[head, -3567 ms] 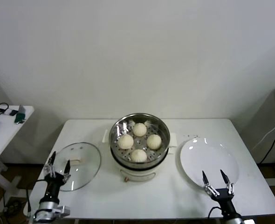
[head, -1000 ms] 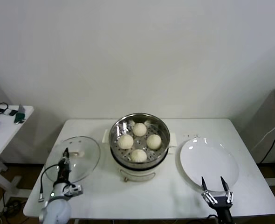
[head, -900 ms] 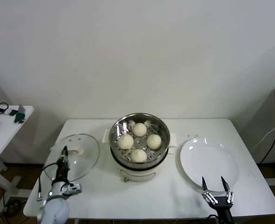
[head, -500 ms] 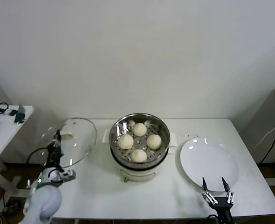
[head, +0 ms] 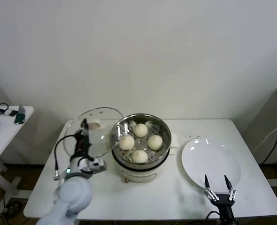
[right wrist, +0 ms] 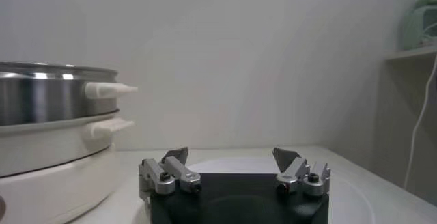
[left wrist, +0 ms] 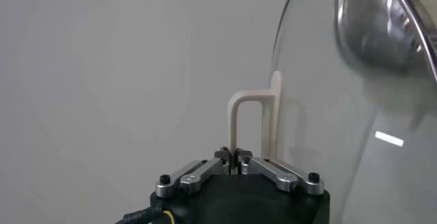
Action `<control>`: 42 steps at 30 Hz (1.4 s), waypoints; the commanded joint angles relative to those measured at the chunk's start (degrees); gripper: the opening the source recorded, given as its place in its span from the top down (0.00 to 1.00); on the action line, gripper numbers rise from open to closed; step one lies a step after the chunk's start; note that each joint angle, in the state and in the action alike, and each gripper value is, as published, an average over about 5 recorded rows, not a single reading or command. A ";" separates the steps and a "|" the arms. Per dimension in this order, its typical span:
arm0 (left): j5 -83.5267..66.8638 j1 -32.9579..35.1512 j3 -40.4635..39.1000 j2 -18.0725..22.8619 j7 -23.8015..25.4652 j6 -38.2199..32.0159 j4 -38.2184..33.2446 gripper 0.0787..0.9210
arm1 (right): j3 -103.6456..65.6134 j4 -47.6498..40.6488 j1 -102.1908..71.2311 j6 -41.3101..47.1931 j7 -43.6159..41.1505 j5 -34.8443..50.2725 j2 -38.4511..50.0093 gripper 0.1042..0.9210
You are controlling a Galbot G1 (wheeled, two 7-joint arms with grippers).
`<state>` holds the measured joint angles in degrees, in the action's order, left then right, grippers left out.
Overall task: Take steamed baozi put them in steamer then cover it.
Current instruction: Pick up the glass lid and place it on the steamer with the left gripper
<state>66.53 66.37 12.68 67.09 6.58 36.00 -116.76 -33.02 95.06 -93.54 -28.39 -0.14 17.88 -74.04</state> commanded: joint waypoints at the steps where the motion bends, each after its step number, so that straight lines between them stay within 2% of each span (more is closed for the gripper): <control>1: 17.62 -6.35 -15.87 11.10 11.97 7.83 -1.79 0.93 | 0.37 -1.79 1.61 -0.45 0.83 -0.22 0.39 0.12; 11: 28.41 -6.86 -19.89 21.85 12.48 6.17 5.42 0.93 | 0.85 -3.34 3.16 -0.74 1.06 -0.06 0.95 0.12; 18: 32.03 -7.47 -20.44 26.14 11.58 4.90 11.24 0.93 | 0.77 -3.61 3.37 -1.02 1.05 0.01 1.03 0.12; 28: 33.87 -7.74 -20.31 27.36 11.00 4.49 15.81 0.93 | 0.21 -4.67 3.37 -1.87 1.00 1.06 1.44 0.12; 42: 33.67 -7.37 -17.81 24.80 9.80 4.16 17.14 0.93 | -0.41 -5.12 3.38 -2.46 0.98 1.29 1.48 0.12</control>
<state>99.26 59.17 -5.58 91.78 16.63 40.20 -101.37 -33.36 90.14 -90.18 -30.72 0.84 19.07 -72.64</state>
